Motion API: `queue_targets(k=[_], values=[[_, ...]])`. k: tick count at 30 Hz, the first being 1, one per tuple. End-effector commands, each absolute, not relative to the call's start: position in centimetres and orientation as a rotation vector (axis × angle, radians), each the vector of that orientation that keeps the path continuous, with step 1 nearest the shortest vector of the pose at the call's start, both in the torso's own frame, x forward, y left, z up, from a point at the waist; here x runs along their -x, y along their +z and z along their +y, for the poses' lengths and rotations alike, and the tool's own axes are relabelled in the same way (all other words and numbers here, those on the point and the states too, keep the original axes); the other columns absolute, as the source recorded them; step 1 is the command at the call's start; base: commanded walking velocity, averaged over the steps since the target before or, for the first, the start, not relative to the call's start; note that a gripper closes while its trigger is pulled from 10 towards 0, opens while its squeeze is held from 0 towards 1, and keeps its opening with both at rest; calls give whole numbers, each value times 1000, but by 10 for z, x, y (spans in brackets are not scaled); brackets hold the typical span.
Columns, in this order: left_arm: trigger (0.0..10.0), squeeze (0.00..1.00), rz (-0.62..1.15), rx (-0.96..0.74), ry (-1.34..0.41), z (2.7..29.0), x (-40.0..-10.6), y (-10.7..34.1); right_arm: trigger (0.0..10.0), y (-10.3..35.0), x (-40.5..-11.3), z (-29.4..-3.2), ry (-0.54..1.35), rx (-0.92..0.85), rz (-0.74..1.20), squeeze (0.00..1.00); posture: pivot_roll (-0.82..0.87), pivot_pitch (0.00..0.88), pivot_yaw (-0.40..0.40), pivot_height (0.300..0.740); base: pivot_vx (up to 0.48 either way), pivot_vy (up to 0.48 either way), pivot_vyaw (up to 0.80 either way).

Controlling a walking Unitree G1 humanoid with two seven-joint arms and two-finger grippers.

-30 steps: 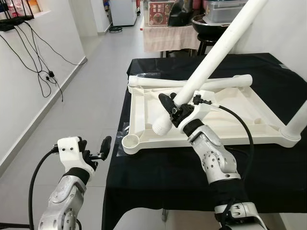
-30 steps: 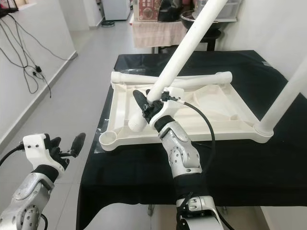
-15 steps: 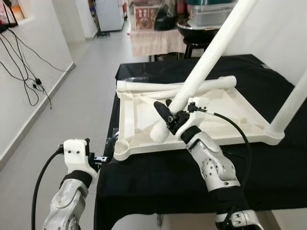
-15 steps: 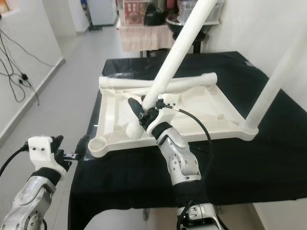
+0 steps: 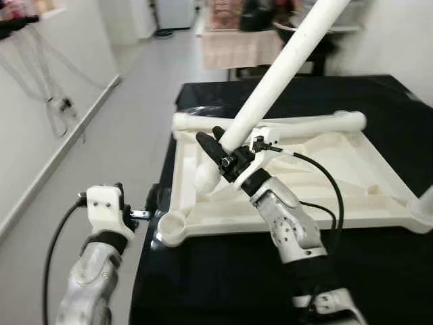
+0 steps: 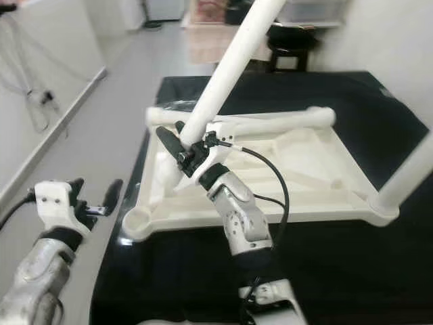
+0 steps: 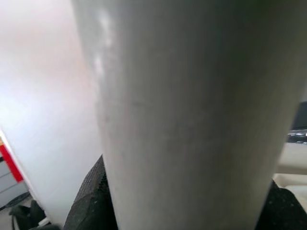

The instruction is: Building children table

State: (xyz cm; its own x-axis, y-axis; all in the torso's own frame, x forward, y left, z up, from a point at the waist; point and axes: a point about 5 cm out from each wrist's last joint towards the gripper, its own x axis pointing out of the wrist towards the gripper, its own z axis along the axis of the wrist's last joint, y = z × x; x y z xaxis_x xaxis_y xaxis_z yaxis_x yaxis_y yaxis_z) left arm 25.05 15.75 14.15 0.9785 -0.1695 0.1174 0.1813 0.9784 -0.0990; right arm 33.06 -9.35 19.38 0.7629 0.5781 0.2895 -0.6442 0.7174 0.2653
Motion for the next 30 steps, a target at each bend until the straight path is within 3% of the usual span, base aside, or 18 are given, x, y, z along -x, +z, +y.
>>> queue_targets(k=[1, 8, 15, 18, 22, 30], values=[[10000, 0, -86, 96, -140, 168, -247, 135, 10000, 201, -327, -76, 762, -381, -216, 0, -32, 0, 45, 740, 292, 0, 0], [10000, 0, -21, 99, -165, 161, -238, 122, 10000, 200, -306, -70, 1047, -323, -212, 0, -28, 0, 49, 740, 0, 0, 0], [10000, 0, 41, 113, -209, 154, -223, 111, 10000, 198, -291, -69, 1245, -271, -187, 0, -18, 0, 46, 740, 0, 0, 800], [10000, 0, 71, 116, -311, 144, -208, 107, 10000, 193, -280, -69, 1364, -226, -148, 0, -14, 0, 42, 740, 0, 0, 533], [10000, 0, 105, 100, -379, 138, -195, 103, 10000, 188, -277, -69, 1407, -198, -119, 0, -4, 0, 36, 740, 0, 0, 0], [10000, 0, 133, 64, -321, 141, -183, 100, 10000, 185, -285, -62, 1367, -164, -102, 0, 18, 0, 23, 740, 0, 0, 0]])
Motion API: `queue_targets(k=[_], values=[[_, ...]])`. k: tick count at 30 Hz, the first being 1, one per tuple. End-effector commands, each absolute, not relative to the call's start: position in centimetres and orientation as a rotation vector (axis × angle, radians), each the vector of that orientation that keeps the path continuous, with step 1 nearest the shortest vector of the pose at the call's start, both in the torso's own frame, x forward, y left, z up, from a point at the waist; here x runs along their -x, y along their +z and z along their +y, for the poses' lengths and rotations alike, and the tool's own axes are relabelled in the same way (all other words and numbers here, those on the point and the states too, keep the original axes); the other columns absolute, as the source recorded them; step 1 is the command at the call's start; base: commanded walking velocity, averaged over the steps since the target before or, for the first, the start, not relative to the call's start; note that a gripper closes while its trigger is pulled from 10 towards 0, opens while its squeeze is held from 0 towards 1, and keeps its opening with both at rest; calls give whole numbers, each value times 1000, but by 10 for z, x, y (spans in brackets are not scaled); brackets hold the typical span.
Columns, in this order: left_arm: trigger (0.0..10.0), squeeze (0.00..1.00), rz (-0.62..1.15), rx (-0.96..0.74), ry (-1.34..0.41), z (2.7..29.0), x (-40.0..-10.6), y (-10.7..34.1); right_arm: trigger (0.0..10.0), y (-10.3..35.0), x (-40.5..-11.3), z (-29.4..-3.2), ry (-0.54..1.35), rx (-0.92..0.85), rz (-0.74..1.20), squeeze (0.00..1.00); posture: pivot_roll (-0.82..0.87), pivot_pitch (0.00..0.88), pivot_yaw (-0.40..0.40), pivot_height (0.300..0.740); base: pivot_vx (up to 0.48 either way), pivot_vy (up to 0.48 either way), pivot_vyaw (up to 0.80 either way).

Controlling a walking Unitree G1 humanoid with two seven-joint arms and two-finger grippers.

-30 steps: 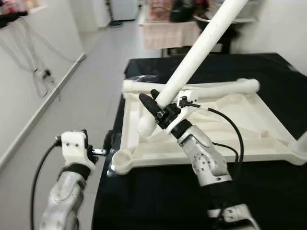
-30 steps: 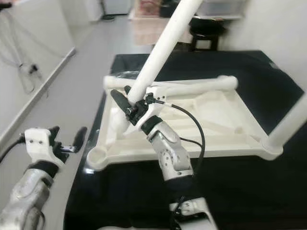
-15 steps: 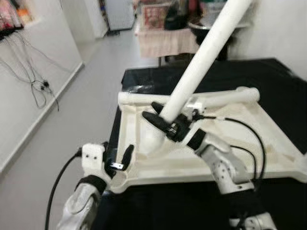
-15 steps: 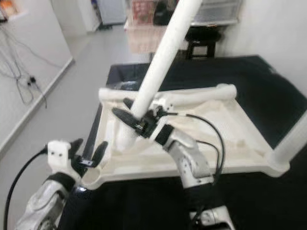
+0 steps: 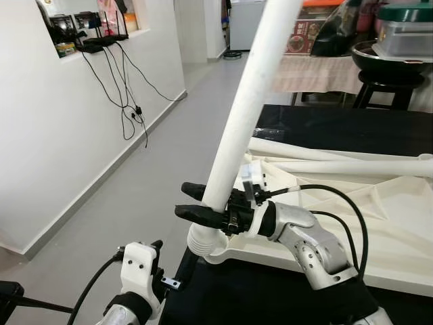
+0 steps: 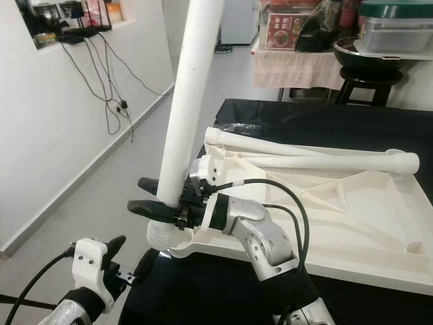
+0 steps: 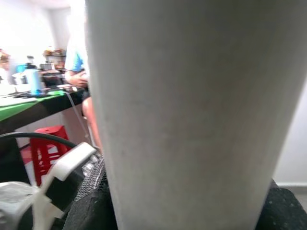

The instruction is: Building children table

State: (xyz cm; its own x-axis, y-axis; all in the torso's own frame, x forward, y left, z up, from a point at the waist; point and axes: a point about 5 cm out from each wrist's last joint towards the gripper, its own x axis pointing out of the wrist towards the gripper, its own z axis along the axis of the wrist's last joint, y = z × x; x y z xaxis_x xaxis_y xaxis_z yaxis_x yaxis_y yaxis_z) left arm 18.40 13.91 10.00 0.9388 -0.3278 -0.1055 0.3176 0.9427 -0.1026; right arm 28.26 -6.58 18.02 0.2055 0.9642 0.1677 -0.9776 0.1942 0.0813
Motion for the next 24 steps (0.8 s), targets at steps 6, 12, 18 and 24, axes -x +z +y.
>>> queue_targets(k=[6, 12, 18, 24], values=[[10000, 0, 173, 65, -381, 132, -168, 98, 10000, 174, -288, -78, 1377, -94, -44, 0, 25, 1, 28, 740, 0, 0, 0], [10000, 0, 175, 44, -323, 135, -154, 101, 10000, 176, -290, -98, 1406, -18, -20, 0, 31, 46, 38, 740, 0, 0, 0], [10000, 0, 168, -57, -151, 148, -138, 106, 10000, 185, -288, -87, 1450, -2, -56, 0, 61, 96, 39, 740, 0, 0, 0], [10000, 0, 144, -147, -48, 156, -134, 114, 10000, 189, -284, -61, 1499, -38, -93, 0, 92, 130, 34, 740, 0, 0, 0]])
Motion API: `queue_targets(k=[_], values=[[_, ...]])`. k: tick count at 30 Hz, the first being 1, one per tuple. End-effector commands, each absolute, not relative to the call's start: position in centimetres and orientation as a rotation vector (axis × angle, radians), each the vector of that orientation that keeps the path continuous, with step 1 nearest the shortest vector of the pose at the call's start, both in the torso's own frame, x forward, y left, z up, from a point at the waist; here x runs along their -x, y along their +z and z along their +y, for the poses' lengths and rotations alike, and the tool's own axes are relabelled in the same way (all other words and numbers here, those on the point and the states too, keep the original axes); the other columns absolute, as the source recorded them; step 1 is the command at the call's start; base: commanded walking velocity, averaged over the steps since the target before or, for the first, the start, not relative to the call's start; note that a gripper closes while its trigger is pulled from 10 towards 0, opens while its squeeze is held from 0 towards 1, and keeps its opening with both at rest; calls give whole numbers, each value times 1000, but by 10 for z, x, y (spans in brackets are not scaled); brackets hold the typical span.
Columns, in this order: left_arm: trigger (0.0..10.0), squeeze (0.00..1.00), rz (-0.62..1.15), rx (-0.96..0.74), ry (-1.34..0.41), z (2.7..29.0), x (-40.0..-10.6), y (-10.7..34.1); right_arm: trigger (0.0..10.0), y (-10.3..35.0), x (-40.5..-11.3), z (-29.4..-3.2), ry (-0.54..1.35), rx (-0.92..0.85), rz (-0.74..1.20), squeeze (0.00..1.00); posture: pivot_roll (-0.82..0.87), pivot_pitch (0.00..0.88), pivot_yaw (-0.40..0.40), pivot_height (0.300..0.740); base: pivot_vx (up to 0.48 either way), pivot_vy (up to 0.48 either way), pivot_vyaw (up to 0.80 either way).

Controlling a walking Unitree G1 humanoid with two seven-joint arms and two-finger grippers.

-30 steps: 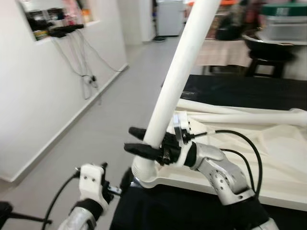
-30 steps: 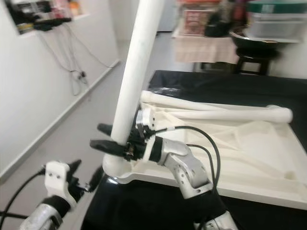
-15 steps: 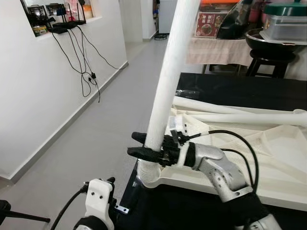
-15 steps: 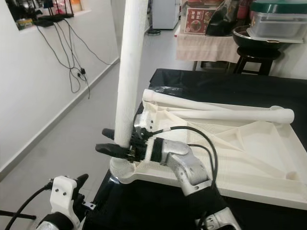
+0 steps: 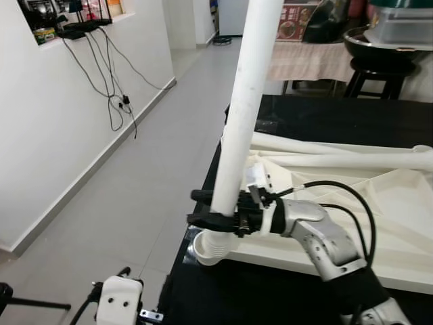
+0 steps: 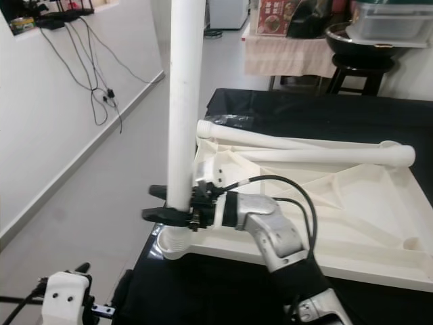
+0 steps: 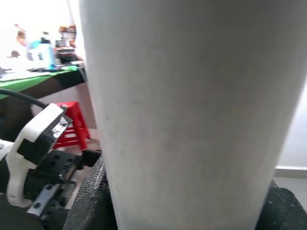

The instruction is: Building children table

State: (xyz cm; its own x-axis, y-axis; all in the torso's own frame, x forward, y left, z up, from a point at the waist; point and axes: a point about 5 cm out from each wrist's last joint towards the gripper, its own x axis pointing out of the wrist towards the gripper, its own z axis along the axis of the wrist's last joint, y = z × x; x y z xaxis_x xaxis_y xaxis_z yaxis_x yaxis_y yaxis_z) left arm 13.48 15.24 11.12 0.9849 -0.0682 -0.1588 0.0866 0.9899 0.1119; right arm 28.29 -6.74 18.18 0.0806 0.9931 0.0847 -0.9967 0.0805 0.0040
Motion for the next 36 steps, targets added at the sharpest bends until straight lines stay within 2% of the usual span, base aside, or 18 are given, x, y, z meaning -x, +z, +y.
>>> queue_targets(k=[1, 6, 17, 22, 25, 31, 36], values=[[10000, 0, 145, -157, -33, 156, -134, 115, 10000, 191, -286, -56, 1489, -48, -107, 0, 100, 134, 30, 740, 0, 0, 0], [10000, 0, 141, -182, -8, 157, -135, 116, 10000, 195, -297, -51, 1419, -65, -137, 0, 108, 127, 25, 740, 0, 384, 0], [10000, 0, 102, -204, -20, 156, -152, 115, 10000, 203, -311, -66, 1254, -96, -183, 0, 72, 82, 33, 740, 0, 451, 0], [10000, 0, 86, -223, -61, 154, -162, 116, 10000, 205, -320, -74, 1132, -122, -188, 0, 55, 58, 32, 740, 0, 0, 0], [10000, 0, 78, -225, -70, 154, -169, 116, 10000, 205, -324, -78, 1088, -139, -177, 0, 50, 53, 31, 740, 0, 0, -800], [10000, 0, 64, -236, -70, 156, -176, 116, 10000, 204, -322, -83, 1085, -151, -164, 0, 49, 49, 28, 740, 0, 0, -800], [10000, 0, 58, -244, -76, 156, -178, 115, 10000, 204, -321, -84, 1089, -148, -169, 0, 52, 50, 26, 740, 0, 0, -289]])
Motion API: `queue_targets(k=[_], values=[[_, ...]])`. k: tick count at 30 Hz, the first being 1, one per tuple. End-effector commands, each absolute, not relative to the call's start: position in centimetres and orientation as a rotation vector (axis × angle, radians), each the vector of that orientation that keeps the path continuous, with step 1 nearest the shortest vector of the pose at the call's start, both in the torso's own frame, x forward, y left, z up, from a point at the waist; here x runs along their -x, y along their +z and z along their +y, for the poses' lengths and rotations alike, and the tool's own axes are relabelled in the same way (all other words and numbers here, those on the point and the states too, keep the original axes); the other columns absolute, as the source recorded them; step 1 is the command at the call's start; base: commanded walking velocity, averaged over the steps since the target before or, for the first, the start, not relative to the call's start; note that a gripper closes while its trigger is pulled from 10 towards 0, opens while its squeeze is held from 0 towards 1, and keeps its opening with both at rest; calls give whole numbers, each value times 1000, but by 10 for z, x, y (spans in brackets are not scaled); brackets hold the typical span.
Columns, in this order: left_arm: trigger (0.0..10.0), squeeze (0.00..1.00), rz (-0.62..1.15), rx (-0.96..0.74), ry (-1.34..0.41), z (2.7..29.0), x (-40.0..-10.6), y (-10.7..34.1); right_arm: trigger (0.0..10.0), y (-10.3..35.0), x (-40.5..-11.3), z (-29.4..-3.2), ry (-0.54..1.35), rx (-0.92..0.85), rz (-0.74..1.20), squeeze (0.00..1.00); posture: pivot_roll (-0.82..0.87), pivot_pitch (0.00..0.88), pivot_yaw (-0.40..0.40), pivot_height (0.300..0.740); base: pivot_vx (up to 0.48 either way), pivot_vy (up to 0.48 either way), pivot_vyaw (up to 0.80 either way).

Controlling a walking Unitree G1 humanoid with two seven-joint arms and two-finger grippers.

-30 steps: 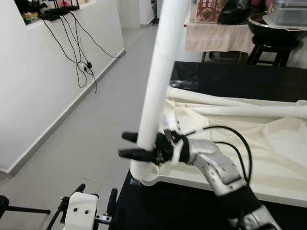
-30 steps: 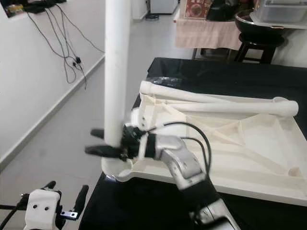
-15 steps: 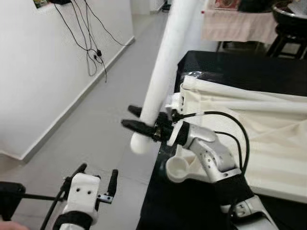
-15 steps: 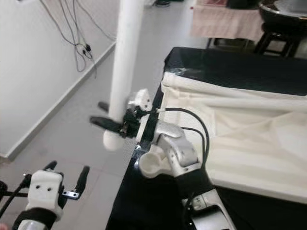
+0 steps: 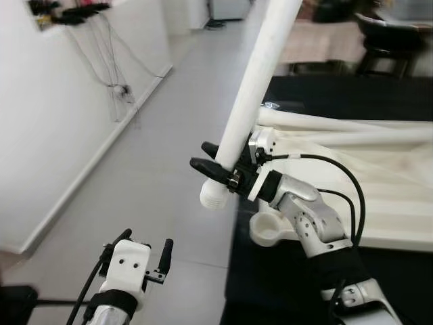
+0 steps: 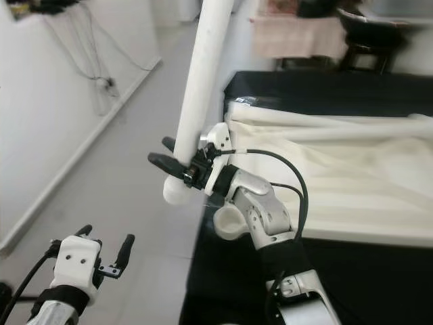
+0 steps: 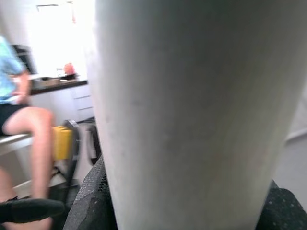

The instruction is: Building children table

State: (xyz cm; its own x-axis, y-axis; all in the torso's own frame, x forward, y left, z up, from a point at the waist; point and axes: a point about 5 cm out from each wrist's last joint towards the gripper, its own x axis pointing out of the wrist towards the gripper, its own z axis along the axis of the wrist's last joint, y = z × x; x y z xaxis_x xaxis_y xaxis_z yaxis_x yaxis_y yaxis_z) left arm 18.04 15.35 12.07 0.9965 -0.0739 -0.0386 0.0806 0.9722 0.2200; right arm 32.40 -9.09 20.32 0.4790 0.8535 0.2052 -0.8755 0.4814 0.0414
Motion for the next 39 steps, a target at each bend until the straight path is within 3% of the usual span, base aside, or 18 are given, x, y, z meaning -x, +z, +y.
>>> queue_targets(k=[1, 9, 12, 22, 39], values=[[10000, 0, 56, -246, -78, 156, -178, 115, 10000, 204, -322, -84, 1090, -143, -171, 0, 54, 51, 25, 740, 0, 0, 0], [10000, 0, 38, -283, -91, 155, -179, 117, 10000, 199, -323, -95, 1125, -121, -153, 0, 60, 58, 20, 740, 0, 0, 0], [10000, 0, 29, -298, -104, 152, -176, 119, 10000, 196, -325, -122, 1227, -96, -113, 0, 66, 81, 20, 740, 0, 0, 0], [10000, 0, 52, -294, -179, 145, -157, 126, 10000, 207, -325, -149, 1379, 21, -65, 0, 105, 170, 62, 740, 0, 0, 0], [10000, 0, 93, -305, -195, 147, -135, 132, 10000, 206, -322, -161, 1528, 72, -47, 0, 137, 219, 98, 740, 0, 0, 0]])
